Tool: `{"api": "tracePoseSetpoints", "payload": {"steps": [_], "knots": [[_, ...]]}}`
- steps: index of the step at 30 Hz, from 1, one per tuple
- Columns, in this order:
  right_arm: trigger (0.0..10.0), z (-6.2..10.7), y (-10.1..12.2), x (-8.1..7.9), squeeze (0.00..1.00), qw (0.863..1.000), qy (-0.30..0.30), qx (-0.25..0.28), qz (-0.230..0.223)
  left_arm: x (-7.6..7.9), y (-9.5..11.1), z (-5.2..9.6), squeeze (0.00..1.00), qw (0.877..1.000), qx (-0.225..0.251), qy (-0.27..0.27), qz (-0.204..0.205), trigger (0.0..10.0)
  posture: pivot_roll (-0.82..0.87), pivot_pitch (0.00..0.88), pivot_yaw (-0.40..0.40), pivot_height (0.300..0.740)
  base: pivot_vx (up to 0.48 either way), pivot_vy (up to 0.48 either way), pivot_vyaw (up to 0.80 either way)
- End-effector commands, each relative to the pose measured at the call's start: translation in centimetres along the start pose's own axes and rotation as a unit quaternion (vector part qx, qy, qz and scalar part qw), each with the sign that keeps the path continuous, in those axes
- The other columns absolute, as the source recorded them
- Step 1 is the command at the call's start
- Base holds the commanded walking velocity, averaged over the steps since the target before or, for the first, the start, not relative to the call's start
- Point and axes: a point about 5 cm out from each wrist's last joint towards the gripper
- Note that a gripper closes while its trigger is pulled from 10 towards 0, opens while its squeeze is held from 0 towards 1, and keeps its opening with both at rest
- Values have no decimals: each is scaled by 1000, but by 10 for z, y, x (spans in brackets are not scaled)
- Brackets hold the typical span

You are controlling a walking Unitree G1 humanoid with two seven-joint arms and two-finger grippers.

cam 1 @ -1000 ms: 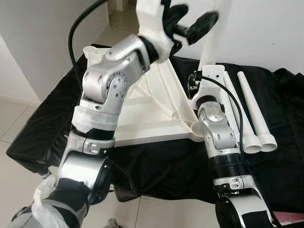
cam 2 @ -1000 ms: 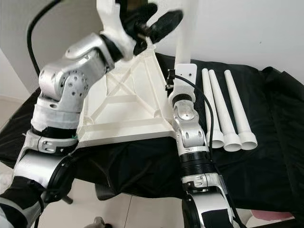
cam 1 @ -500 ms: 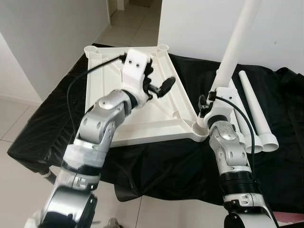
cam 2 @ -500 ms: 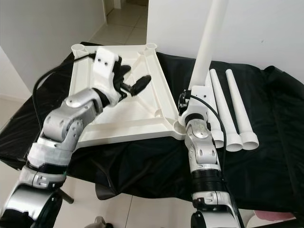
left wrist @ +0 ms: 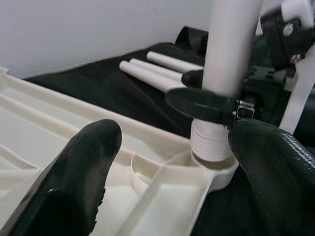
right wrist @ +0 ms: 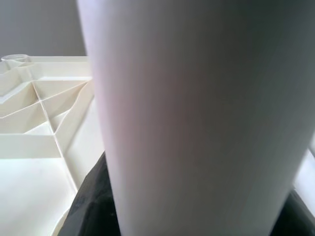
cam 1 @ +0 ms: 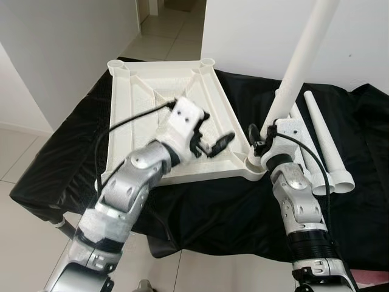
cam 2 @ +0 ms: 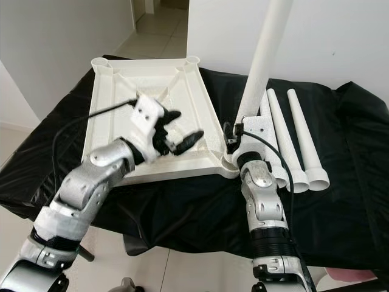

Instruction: Building children table

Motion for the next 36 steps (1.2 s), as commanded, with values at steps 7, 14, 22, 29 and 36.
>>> {"api": "tracePoseSetpoints", "payload": {"steps": [7, 14, 22, 29, 36], "knots": [[10000, 15, -25, 2, 0, 999, 40, -28, -8, 19, -7, 3, 0, 997, 0, -78, -23, 10000, 36, 48, -27, 740, 0, 0, 0], [10000, 18, -40, 11, 0, 998, 23, -47, -29, 19, -12, 4, 0, 997, -8, -77, -30, 10000, 37, 41, -30, 740, 0, 0, 0], [10000, 15, -44, 33, 0, 995, -24, -51, -78, 16, -13, 4, 0, 997, -13, -71, -36, 10000, 34, 35, -26, 740, 0, 0, 0], [10000, 11, -47, 30, 0, 994, -25, -57, -90, 15, -13, 4, 0, 997, -12, -70, -39, 10000, 34, 37, -26, 740, 0, 0, 0], [10000, 18, -56, 22, 0, 997, 28, -70, -29, 13, -12, 6, 0, 997, -11, -66, -39, 10000, 36, 38, -27, 740, 0, 0, 0]]}}
Point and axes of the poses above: a point about 5 cm out from each wrist's last joint towards the gripper, its own z axis pointing back from the gripper into the wrist, its own y axis along the axis of the wrist's last joint, x = y × z, and after that the axes turned 13 degrees about -z, right-handed
